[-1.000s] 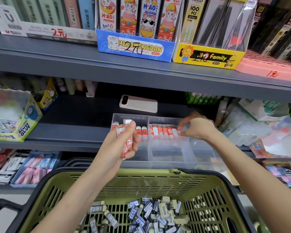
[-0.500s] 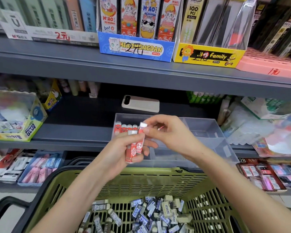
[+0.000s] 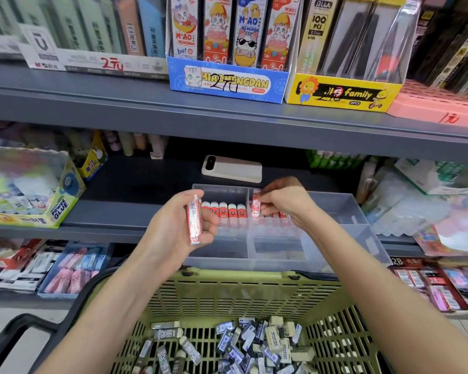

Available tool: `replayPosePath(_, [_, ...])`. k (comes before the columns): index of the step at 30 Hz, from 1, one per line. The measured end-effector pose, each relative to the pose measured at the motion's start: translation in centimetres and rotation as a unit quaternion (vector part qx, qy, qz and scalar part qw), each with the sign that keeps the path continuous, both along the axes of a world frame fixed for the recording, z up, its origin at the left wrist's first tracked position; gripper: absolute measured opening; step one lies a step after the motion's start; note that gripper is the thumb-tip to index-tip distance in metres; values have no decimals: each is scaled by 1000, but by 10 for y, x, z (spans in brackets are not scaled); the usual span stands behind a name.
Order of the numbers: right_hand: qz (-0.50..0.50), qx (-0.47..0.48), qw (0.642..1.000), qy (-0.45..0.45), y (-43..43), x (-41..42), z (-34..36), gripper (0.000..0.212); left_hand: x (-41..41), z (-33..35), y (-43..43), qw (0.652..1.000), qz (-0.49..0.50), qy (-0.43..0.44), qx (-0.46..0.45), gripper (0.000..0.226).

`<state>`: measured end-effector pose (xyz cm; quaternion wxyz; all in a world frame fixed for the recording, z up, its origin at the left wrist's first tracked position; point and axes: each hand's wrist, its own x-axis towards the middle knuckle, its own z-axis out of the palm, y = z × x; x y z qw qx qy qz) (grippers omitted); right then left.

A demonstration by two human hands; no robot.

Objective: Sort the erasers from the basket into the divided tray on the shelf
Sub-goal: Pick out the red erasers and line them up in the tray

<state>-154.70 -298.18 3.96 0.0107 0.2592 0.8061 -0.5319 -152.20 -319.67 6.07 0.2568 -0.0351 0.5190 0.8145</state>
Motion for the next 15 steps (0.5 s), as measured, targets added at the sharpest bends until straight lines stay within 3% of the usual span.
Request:
replayPosePath(4, [9, 115, 993, -14, -8, 1, -9, 5, -1, -8, 3, 999, 21, 5, -28, 22])
replayPosePath(8, [22, 104, 994, 9, -8, 10, -2, 4, 0, -14, 6, 998, 20, 48, -24, 16])
replayPosePath(10, [22, 132, 989, 65, -13, 17, 6, 4, -2, -16, 8, 997, 28, 74, -20, 18])
replayPosePath(12, [48, 89, 987, 127, -23, 29, 17, 10, -3, -18, 8, 995, 31, 96, -23, 16])
replayPosePath(15, [142, -60, 976, 155, -45, 50, 27, 8, -4, -18, 9, 991, 27, 130, -31, 25])
